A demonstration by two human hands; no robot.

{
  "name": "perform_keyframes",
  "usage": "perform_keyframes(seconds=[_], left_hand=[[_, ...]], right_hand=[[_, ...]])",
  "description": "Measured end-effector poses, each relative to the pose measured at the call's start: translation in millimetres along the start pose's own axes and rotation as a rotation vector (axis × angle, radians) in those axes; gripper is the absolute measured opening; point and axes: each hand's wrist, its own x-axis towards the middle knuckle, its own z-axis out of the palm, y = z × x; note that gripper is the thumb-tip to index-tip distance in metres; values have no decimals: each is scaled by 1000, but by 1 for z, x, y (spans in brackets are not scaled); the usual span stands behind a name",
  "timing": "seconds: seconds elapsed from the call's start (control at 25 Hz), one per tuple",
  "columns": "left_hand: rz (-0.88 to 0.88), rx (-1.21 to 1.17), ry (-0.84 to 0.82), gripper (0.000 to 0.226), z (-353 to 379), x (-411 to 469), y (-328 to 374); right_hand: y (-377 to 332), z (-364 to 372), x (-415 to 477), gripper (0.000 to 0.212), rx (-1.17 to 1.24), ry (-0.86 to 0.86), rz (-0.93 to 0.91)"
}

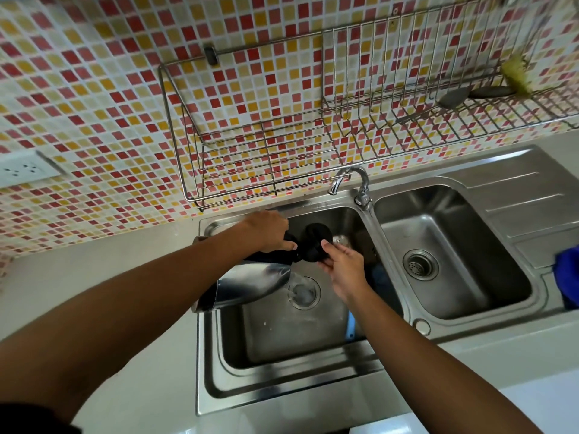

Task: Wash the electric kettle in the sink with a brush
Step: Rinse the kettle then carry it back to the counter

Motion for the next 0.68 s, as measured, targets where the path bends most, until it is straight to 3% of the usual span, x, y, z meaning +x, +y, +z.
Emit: perform_keyframes(seconds=[0.12, 0.24, 0.68], left_hand=[[7, 30, -32, 63, -12, 7, 4], [15, 64, -51, 62, -21, 12, 12], [28, 97, -45, 62, -40, 21, 29]], right_hand=[[0, 1, -4, 22, 128, 63, 7], [0, -1, -5, 29, 210, 90, 11], [-10, -16, -4, 34, 227, 89, -6]])
